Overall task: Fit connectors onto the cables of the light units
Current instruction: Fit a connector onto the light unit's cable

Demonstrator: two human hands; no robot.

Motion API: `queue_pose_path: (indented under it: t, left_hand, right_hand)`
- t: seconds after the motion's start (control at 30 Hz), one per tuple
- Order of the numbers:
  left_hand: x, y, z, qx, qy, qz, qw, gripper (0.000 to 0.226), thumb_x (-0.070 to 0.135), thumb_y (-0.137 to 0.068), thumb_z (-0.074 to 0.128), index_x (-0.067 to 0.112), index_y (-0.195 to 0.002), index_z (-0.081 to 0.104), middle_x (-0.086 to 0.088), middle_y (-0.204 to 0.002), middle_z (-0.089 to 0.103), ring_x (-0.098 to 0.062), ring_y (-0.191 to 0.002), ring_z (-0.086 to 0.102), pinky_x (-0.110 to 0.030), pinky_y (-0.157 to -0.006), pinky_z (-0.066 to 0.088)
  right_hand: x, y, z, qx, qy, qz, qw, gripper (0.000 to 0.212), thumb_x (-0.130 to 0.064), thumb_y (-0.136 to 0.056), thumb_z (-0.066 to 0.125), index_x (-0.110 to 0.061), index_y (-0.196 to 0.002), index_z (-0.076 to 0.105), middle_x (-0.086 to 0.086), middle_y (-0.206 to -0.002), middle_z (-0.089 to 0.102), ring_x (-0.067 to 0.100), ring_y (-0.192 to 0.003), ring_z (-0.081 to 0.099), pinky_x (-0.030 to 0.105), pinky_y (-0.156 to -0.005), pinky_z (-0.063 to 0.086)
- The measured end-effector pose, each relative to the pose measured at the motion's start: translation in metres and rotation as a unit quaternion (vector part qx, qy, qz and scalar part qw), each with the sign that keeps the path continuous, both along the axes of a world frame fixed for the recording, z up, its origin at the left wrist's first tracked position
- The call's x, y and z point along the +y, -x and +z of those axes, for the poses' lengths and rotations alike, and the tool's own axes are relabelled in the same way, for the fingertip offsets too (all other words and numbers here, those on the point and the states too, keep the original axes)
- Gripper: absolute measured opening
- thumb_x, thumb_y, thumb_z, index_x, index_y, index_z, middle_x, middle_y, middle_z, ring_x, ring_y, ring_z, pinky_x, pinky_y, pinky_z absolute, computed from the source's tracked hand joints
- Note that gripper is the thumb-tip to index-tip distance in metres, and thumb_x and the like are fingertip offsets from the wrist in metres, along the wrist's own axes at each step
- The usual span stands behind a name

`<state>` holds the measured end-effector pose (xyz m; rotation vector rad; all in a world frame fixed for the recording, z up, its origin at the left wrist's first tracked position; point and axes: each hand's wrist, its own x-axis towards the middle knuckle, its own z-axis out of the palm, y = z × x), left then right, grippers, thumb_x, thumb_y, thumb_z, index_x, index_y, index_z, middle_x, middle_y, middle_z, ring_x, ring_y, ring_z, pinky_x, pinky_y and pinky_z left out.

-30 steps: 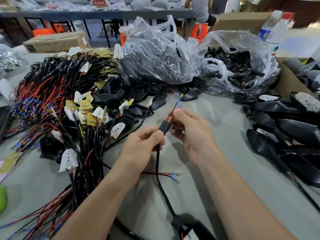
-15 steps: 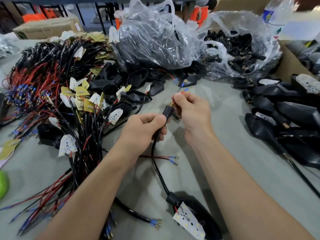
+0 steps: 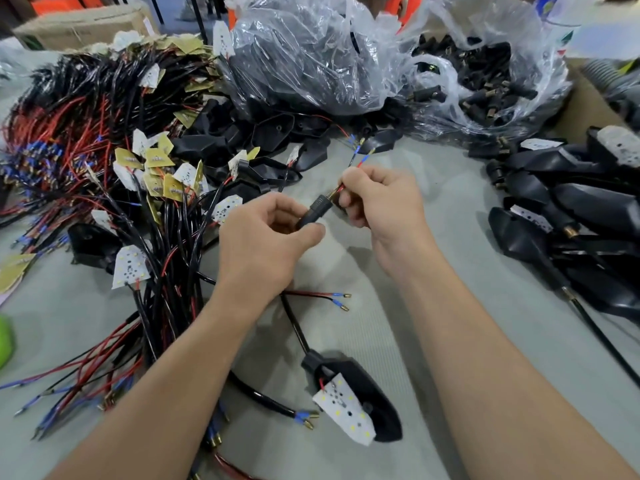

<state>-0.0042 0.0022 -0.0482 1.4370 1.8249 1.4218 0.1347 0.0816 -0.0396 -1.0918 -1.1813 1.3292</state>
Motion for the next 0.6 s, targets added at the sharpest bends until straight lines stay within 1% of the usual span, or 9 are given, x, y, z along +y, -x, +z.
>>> queue_pose_path:
  t: [0.07,0.13,0.23,0.27,0.33,0.4,0.47,0.53,0.6]
  left_hand:
    - [-0.002,-0.007,-0.002,0.048,0.001,-0.013,0.999,0.016,0.031,-0.068,0.085,0.033,-0.072,0.069,0.021,-0.069,0.068,-0.001,-0.060,0.062,-0.014,-0.059,0.048]
    - [-0.005,-0.012,-0.003,0.072,0.031,-0.036,0.996,0.014,0.040,-0.068,0.079,0.033,-0.075,0.070,0.017,-0.065,0.068,-0.004,-0.056,0.061,-0.019,-0.057,0.049]
    - [-0.009,-0.013,-0.002,0.075,0.076,-0.071,0.992,0.012,0.045,-0.068,0.073,0.034,-0.073,0.071,0.012,-0.058,0.069,-0.003,-0.047,0.055,-0.016,-0.050,0.045]
    - [-0.009,-0.013,0.000,0.044,0.091,-0.089,0.991,0.011,0.043,-0.070,0.072,0.032,-0.072,0.073,0.009,-0.059,0.070,-0.005,-0.048,0.057,-0.018,-0.049,0.045]
    - [-0.007,-0.012,0.005,-0.077,0.121,-0.133,0.981,0.013,0.036,-0.073,0.073,0.023,-0.072,0.076,0.001,-0.062,0.072,-0.009,-0.050,0.061,-0.018,-0.048,0.045]
    - [-0.004,-0.008,0.010,-0.200,0.155,-0.179,0.951,0.018,0.031,-0.077,0.071,0.014,-0.074,0.078,-0.005,-0.064,0.071,-0.014,-0.051,0.062,-0.021,-0.049,0.048]
    - [-0.003,-0.003,0.014,-0.290,0.180,-0.225,0.913,0.022,0.031,-0.081,0.067,0.014,-0.077,0.081,-0.006,-0.068,0.071,-0.014,-0.054,0.063,-0.020,-0.053,0.051]
    - [-0.004,0.002,0.016,-0.339,0.195,-0.269,0.880,0.024,0.030,-0.084,0.064,0.015,-0.079,0.081,-0.008,-0.075,0.074,-0.014,-0.060,0.068,-0.020,-0.056,0.053]
    - [-0.005,0.004,0.016,-0.333,0.215,-0.299,0.868,0.023,0.029,-0.085,0.065,0.013,-0.082,0.082,-0.011,-0.080,0.075,-0.016,-0.066,0.071,-0.021,-0.060,0.056]
  right_hand:
    - [-0.001,-0.001,0.000,0.048,0.034,-0.010,0.998,0.028,-0.008,-0.093,0.061,-0.012,-0.065,0.062,0.000,-0.054,0.059,0.010,-0.042,0.043,0.020,-0.041,0.033]
    - [0.002,-0.004,0.002,0.079,0.052,-0.049,0.994,0.029,-0.006,-0.095,0.060,-0.011,-0.066,0.060,-0.001,-0.052,0.057,0.009,-0.041,0.042,0.019,-0.040,0.032]
    - [0.009,-0.015,0.006,0.150,0.080,-0.137,0.976,0.028,-0.005,-0.096,0.060,-0.012,-0.070,0.057,-0.001,-0.051,0.054,0.008,-0.041,0.039,0.019,-0.040,0.030]
    - [0.012,-0.019,0.007,0.172,0.089,-0.163,0.967,0.027,-0.005,-0.096,0.061,-0.012,-0.070,0.057,-0.001,-0.051,0.054,0.009,-0.041,0.039,0.019,-0.040,0.031]
    - [0.013,-0.025,0.007,0.197,0.098,-0.197,0.955,0.027,-0.005,-0.096,0.061,-0.012,-0.071,0.059,0.000,-0.053,0.055,0.009,-0.041,0.040,0.019,-0.041,0.033]
    - [0.013,-0.028,0.006,0.211,0.095,-0.214,0.949,0.027,-0.006,-0.097,0.060,-0.011,-0.071,0.061,0.000,-0.055,0.056,0.010,-0.042,0.042,0.020,-0.042,0.035]
    - [0.014,-0.028,0.006,0.228,0.083,-0.219,0.945,0.029,-0.008,-0.099,0.060,-0.012,-0.071,0.061,0.000,-0.056,0.057,0.009,-0.043,0.043,0.020,-0.043,0.036]
    - [0.015,-0.030,0.006,0.245,0.071,-0.221,0.941,0.030,-0.009,-0.100,0.059,-0.012,-0.070,0.060,0.000,-0.056,0.057,0.010,-0.044,0.044,0.020,-0.043,0.037]
    - [0.018,-0.035,0.007,0.255,0.062,-0.232,0.937,0.030,-0.009,-0.100,0.059,-0.012,-0.071,0.060,-0.001,-0.055,0.057,0.009,-0.043,0.044,0.020,-0.043,0.038]
